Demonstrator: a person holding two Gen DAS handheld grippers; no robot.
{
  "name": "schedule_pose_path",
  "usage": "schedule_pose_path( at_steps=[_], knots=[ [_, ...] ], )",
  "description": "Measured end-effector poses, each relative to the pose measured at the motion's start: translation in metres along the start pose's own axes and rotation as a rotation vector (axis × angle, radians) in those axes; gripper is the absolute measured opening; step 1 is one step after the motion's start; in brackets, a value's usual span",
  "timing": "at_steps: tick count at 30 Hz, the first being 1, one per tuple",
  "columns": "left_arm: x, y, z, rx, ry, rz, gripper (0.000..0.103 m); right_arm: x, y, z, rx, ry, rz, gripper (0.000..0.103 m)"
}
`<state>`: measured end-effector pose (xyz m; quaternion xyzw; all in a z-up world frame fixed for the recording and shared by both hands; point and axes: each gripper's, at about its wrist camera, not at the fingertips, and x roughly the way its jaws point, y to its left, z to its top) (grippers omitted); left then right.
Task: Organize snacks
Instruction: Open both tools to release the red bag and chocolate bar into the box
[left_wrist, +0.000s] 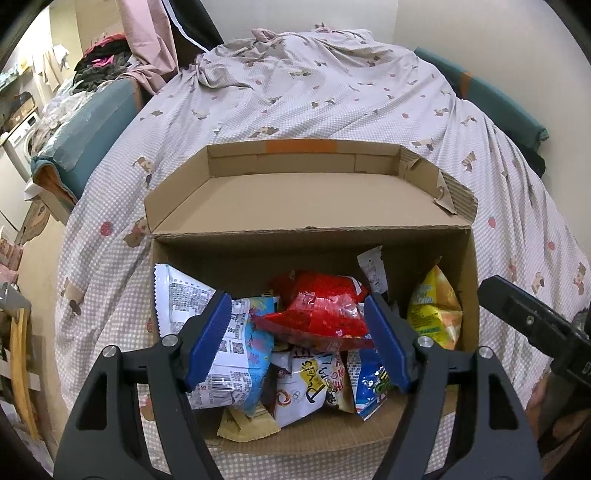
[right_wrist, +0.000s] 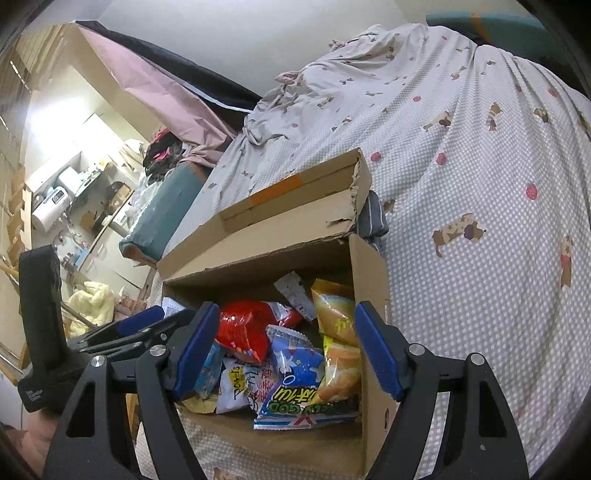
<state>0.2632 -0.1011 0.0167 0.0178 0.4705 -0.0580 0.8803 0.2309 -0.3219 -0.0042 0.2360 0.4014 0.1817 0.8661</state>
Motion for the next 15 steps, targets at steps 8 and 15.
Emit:
schedule_pose_path(
  at_steps=[8,15],
  knots=[
    [-0.009,0.008,-0.015,-0.017,-0.004,0.013,0.071,-0.01,0.009,-0.007,-0.013,-0.011,-0.001,0.079],
    [-0.024,0.019,-0.034,-0.043,0.001,0.006,0.071,-0.02,0.02,-0.019,-0.032,-0.003,-0.004,0.079]
  ],
)
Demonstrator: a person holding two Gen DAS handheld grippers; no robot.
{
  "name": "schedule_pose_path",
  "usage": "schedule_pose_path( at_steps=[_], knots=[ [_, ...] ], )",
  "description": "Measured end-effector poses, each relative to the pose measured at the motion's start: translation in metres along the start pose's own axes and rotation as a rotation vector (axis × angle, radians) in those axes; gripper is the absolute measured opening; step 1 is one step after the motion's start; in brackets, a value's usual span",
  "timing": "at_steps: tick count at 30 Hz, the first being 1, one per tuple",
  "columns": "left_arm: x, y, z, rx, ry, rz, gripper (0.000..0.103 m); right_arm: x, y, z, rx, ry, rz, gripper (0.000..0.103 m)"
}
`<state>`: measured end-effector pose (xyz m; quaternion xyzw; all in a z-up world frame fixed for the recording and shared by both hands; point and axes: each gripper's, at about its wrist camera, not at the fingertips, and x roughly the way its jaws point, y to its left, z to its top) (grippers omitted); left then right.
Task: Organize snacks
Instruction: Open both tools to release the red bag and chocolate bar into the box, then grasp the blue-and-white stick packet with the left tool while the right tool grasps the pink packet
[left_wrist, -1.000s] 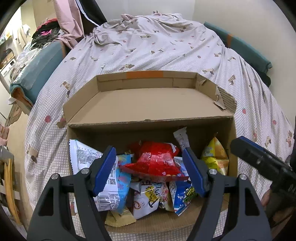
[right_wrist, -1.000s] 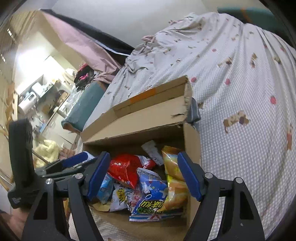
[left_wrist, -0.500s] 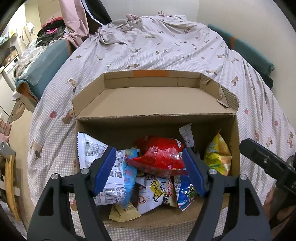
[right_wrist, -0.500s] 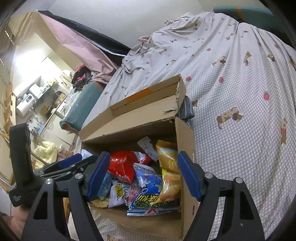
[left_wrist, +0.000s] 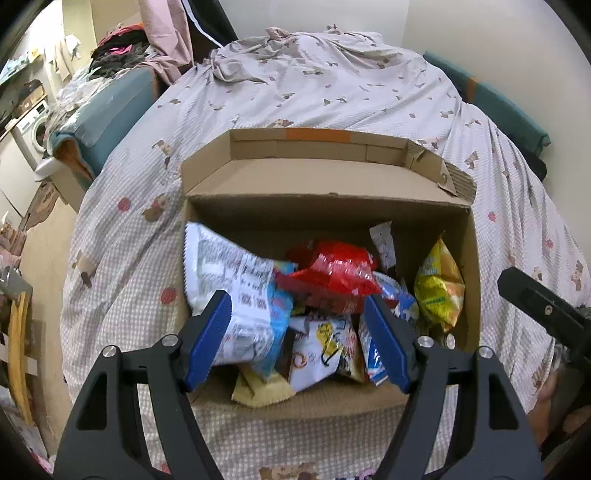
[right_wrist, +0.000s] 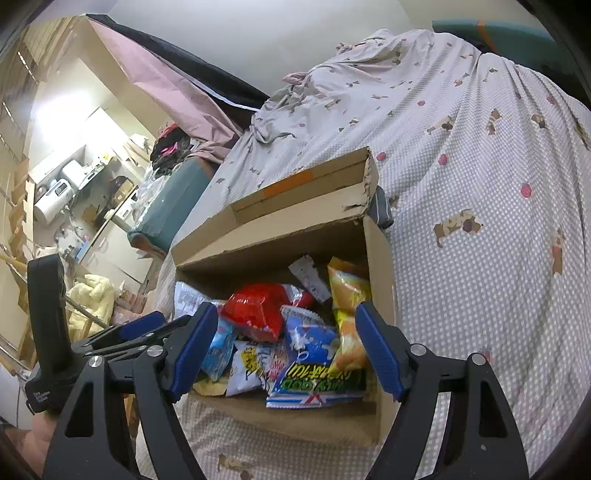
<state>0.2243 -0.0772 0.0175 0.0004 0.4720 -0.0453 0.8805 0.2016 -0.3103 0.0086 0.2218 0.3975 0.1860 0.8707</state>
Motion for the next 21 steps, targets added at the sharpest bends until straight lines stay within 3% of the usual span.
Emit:
schedule_pose_path(
  at_steps=[10,15,21],
  knots=[
    [-0.019,0.018,-0.042,-0.012,0.041,-0.031,0.071,-0.025,0.009,-0.029,-0.001,0.004,-0.017,0.079],
    [-0.03,0.025,-0.07,-0.024,0.063,-0.041,0.071,-0.033,0.01,-0.049,0.012,0.051,-0.023,0.079],
    [-0.027,0.027,-0.111,-0.04,0.161,-0.07,0.071,-0.035,0.01,-0.08,0.049,0.135,-0.033,0.079]
  ],
)
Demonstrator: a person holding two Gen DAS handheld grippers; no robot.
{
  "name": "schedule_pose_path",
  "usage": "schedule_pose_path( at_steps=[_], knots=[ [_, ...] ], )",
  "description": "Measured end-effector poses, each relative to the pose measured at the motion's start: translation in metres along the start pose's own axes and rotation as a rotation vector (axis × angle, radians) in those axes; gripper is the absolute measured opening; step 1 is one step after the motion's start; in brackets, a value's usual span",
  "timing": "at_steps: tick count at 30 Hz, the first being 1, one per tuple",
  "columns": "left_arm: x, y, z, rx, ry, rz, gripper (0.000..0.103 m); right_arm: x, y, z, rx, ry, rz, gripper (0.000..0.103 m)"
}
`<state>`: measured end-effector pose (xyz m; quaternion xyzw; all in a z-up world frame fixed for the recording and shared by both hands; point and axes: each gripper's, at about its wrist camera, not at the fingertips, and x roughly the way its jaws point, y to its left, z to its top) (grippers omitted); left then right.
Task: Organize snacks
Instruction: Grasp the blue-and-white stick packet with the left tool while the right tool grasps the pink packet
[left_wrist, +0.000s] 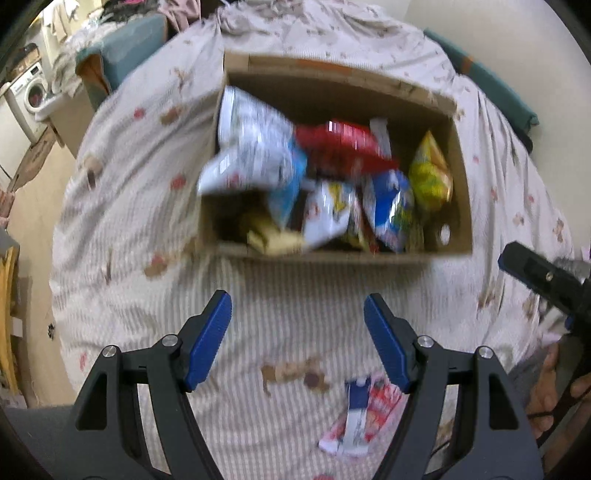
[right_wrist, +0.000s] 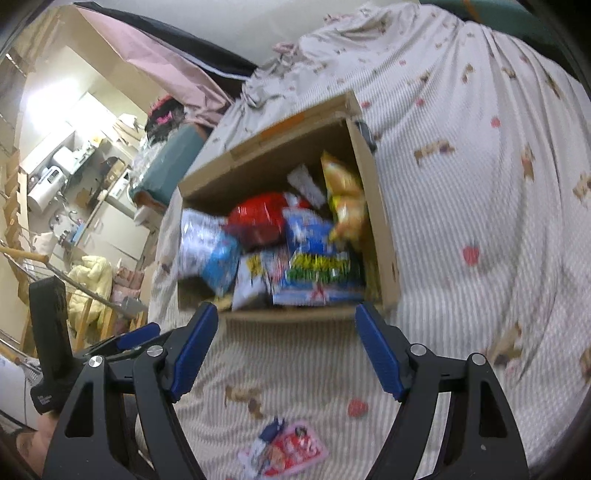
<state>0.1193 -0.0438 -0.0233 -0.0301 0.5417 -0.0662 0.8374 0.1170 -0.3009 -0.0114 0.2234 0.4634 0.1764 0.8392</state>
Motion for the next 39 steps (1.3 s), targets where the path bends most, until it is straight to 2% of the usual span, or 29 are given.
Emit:
schedule_pose_path(
  at_steps=[3,8,11,14,19,22,24,25,30,33,35,39],
  knots=[
    [0.014,-0.003,-0.02,0.04,0.078,-0.004,0.071,0.0,-0.001,-0.015,0.019,0.032,0.0,0.079],
    [0.04,-0.015,-0.052,0.116,0.24,-0.079,0.071,-0.001,-0.005,-0.03,0.051,0.054,-0.007,0.079],
    [0.05,-0.027,-0.068,0.144,0.296,-0.111,0.071,-0.001,-0.009,-0.035,0.069,0.057,-0.021,0.079],
    [0.056,-0.043,-0.079,0.19,0.308,-0.141,0.069,0.001,-0.01,-0.037,0.076,0.064,-0.04,0.079],
    [0.071,-0.064,-0.09,0.282,0.346,-0.106,0.068,0.002,-0.012,-0.039,0.076,0.074,-0.057,0.079],
    [0.078,-0.067,-0.094,0.287,0.363,-0.102,0.051,0.003,-0.013,-0.042,0.086,0.084,-0.057,0.08],
    [0.079,-0.065,-0.096,0.281,0.365,-0.086,0.035,0.007,-0.015,-0.045,0.093,0.11,-0.06,0.08],
    [0.079,-0.063,-0.095,0.272,0.367,-0.081,0.014,0.011,-0.015,-0.047,0.095,0.132,-0.064,0.08],
    [0.07,-0.041,-0.085,0.208,0.333,-0.054,0.014,0.046,-0.013,-0.069,0.065,0.339,-0.094,0.08],
    [0.056,-0.019,-0.072,0.114,0.271,-0.01,0.014,0.068,-0.006,-0.089,0.019,0.482,-0.109,0.08],
    [0.045,-0.006,-0.064,0.063,0.218,0.015,0.014,0.082,-0.007,-0.104,0.054,0.589,-0.065,0.08],
    [0.021,0.019,-0.052,-0.054,0.132,-0.003,0.014,0.097,-0.014,-0.129,0.162,0.678,-0.059,0.08]
  ],
)
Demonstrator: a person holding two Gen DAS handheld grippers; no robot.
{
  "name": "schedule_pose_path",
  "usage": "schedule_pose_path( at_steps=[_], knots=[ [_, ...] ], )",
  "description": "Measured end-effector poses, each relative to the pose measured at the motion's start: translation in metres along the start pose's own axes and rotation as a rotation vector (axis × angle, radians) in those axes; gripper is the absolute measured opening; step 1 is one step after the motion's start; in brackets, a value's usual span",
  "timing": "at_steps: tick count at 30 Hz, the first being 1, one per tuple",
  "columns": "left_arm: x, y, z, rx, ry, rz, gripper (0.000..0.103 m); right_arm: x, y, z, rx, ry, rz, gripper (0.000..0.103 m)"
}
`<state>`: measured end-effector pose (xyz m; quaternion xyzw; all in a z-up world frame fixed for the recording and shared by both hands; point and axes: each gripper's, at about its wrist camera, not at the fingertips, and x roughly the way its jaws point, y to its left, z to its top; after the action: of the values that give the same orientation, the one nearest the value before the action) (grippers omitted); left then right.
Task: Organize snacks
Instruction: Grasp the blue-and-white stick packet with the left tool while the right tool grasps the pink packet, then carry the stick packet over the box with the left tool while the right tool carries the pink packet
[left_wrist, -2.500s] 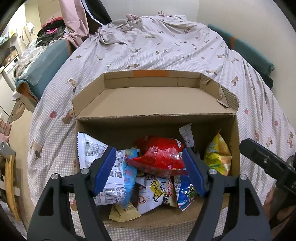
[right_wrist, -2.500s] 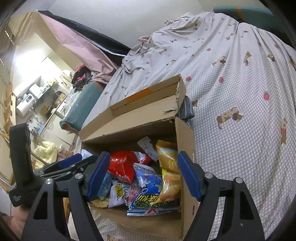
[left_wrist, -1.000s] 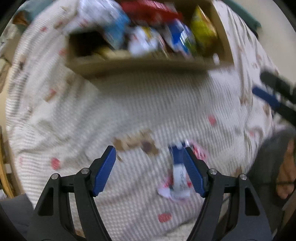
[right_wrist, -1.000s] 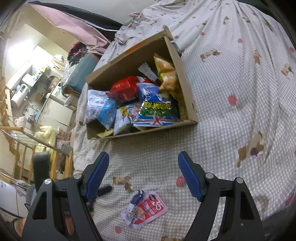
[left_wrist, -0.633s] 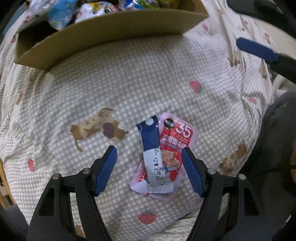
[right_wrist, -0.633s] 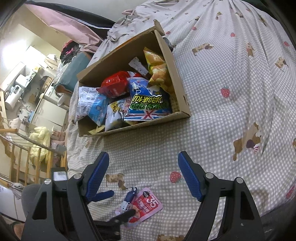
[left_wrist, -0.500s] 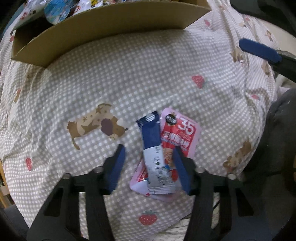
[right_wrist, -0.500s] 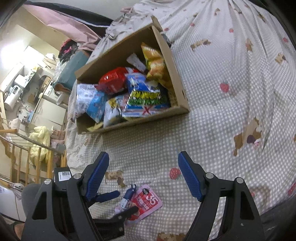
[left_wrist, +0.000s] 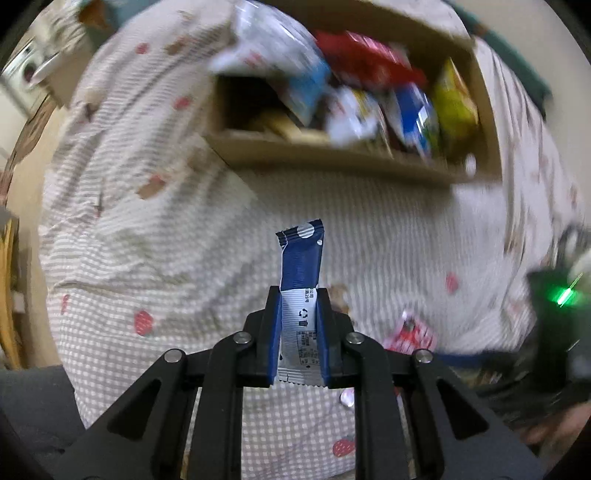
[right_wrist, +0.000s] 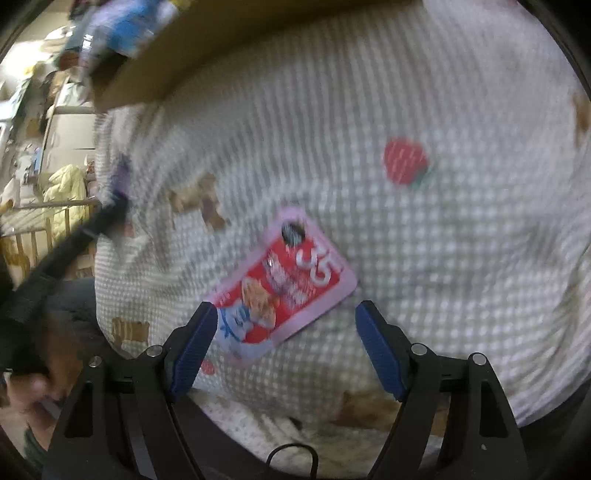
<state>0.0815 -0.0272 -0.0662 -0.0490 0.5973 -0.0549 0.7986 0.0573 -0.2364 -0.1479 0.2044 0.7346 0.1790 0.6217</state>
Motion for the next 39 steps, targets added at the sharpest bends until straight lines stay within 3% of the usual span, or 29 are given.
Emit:
schedule_pose_path(
  at_steps=[5,7,11,14,15,19,21,24,26,33,39],
  knots=[
    [-0.006,0.024,0.02,-0.111,0.0,-0.068,0.014,0.012,0.006,0.007,0.038,-0.009,0.001,0.079],
    [-0.007,0.032,0.024,-0.145,-0.007,-0.074,0.014,0.01,0.012,0.014,0.033,-0.036,0.034,0.071],
    [-0.008,0.046,0.027,-0.199,-0.017,-0.091,0.014,0.004,0.035,0.029,-0.058,-0.085,0.084,0.069],
    [-0.015,0.052,0.027,-0.213,-0.027,-0.1,0.014,0.014,0.043,0.035,-0.085,-0.066,0.056,0.069],
    [-0.016,0.052,0.028,-0.215,-0.03,-0.102,0.014,0.018,0.043,0.036,-0.091,-0.059,0.057,0.065],
    [-0.017,0.048,0.028,-0.208,-0.028,-0.113,0.014,0.028,0.05,0.033,-0.148,-0.072,-0.015,0.032],
    [-0.016,0.046,0.028,-0.202,-0.027,-0.113,0.014,0.029,0.052,0.031,-0.163,-0.082,-0.016,0.028],
    [-0.016,0.045,0.028,-0.2,-0.029,-0.11,0.014,0.023,0.053,0.024,-0.174,-0.099,0.004,0.008],
    [-0.016,0.045,0.028,-0.202,-0.031,-0.109,0.014,0.011,0.051,0.02,-0.176,-0.125,0.039,0.002],
    [-0.015,0.046,0.027,-0.204,-0.044,-0.089,0.014,-0.036,0.055,0.009,-0.211,-0.256,0.142,0.0],
    [-0.024,0.037,0.028,-0.154,-0.106,-0.051,0.014,-0.082,0.054,0.013,-0.223,-0.381,0.184,0.0]
  ],
)
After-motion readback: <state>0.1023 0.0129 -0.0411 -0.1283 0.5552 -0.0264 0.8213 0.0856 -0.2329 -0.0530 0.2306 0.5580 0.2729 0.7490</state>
